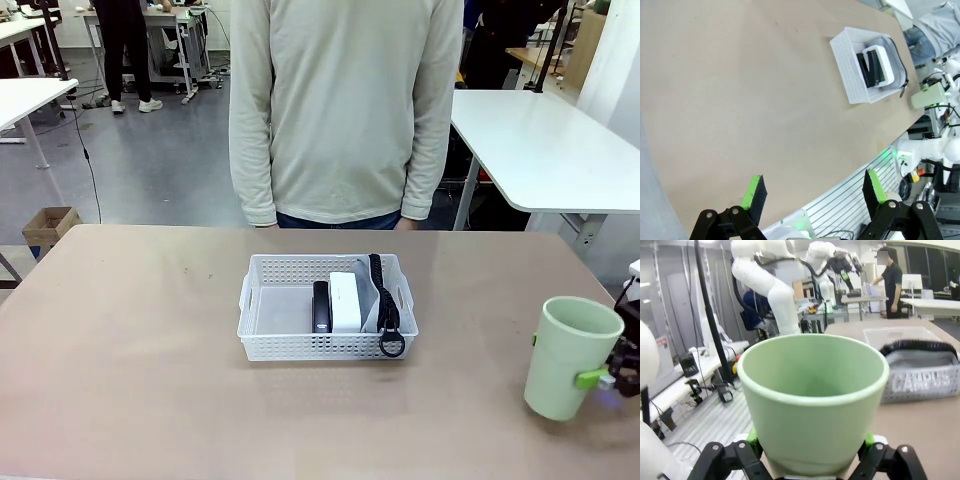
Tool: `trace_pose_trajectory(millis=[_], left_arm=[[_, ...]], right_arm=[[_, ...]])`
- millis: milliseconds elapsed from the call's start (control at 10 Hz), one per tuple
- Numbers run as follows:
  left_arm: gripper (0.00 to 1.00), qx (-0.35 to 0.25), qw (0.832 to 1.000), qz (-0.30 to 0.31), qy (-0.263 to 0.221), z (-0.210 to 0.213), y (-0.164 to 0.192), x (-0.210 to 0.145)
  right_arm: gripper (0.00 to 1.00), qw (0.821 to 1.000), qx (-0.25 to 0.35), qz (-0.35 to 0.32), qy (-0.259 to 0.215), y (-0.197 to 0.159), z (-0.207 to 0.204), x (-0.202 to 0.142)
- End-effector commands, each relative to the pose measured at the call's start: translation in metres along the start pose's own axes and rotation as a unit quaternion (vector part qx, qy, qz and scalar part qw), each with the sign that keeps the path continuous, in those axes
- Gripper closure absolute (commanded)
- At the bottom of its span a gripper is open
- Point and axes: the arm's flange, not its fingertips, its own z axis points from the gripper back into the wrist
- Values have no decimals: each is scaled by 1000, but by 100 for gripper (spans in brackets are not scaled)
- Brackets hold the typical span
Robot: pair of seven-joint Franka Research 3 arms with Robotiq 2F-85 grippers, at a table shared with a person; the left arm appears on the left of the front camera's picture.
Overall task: Efficiently arrange items inside the basket to fit them all.
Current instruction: Pick up the Reusable plastic cup and place it inside the Organizing basket.
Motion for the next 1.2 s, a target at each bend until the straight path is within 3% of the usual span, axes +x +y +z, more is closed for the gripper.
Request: trace_pose_trajectory(millis=[0, 200, 500, 600, 700, 1100], left_arm=[[0, -2, 1000, -11, 4, 2, 3, -3], [0, -2, 1000, -11, 4, 2, 3, -3], [0, -2, 1000, -11, 4, 2, 3, -3], [0, -2, 1000, -11, 4, 2, 3, -3], [0, -2, 1000, -11, 4, 2, 3, -3], [0, -2, 1000, -11, 4, 2, 3, -3]], right_arm=[[74, 998, -21, -64, -8, -2, -8, 78], [74, 982, -135, -127, 44, -21, -41, 138], [74, 966, -165, -134, 146, -43, -93, 176], [74, 964, -135, -125, 193, -39, -106, 176], [74, 974, -164, -117, 108, -37, -69, 178], [74, 974, -164, -117, 108, -37, -69, 178]])
